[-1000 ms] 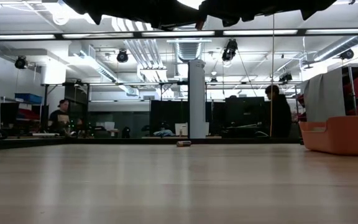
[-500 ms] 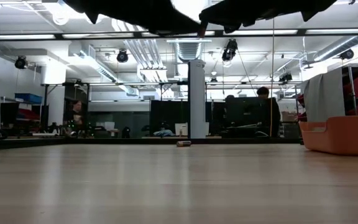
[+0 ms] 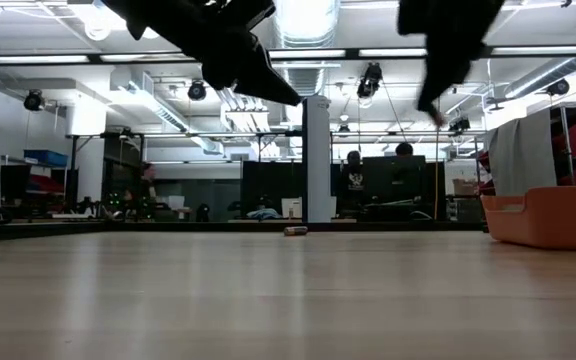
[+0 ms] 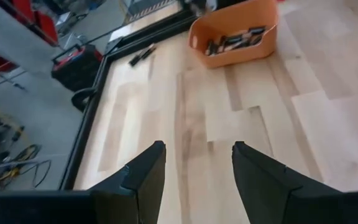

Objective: Sort batteries
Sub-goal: Put the black battery into the orange bin, then put the silver battery into the blue bin

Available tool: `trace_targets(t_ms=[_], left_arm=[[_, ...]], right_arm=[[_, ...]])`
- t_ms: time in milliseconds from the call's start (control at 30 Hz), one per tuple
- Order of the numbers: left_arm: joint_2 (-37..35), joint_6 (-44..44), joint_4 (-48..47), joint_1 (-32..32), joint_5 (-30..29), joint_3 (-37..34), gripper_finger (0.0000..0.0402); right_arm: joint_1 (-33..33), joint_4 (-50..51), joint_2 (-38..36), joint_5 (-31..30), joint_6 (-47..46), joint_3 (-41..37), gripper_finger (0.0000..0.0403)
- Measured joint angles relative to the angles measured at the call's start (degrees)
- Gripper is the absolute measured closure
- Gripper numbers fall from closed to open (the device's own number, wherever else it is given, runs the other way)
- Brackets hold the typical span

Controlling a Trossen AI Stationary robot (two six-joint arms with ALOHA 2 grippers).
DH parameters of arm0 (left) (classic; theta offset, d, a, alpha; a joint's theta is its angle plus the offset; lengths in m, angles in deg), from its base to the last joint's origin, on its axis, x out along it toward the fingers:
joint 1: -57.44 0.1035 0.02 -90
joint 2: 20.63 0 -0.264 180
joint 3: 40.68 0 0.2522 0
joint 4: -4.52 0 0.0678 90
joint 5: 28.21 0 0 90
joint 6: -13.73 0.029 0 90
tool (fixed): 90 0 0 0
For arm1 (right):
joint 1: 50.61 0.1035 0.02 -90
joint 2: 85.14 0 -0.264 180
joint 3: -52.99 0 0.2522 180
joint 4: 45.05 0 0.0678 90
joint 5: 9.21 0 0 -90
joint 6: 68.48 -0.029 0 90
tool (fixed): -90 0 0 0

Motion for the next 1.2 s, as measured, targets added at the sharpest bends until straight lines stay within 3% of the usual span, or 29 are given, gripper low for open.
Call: trace_targets(t_ms=[133,333,600,900,1200], left_arm=[[-0.32,0.01,-0.56,0.01,-2.75,0.0,0.0237],[-0.5,0.13,-2.8,0.05,-8.14,0.0,0.0237],[-0.5,0.21,-6.56,0.05,-8.16,0.0,0.0237],[-0.52,0.21,-9.07,0.05,-8.16,0.0,0.0237],[-0.6,0.21,-10.13,0.05,-8.16,0.0,0.0237]], right_arm=[[-0.06,15.1,-0.02,0.05,-11.99,0.97,0.036],[-0.19,23.4,0.0,0.05,-24.86,-2.49,0.036],[-0.19,22.38,0.02,0.01,-25.56,-6.95,0.0357],[-0.19,21.12,0.02,-1.48,-25.32,-7.43,0.0296],[-0.19,20.54,0.02,-1.48,-25.58,-7.46,0.0324]])
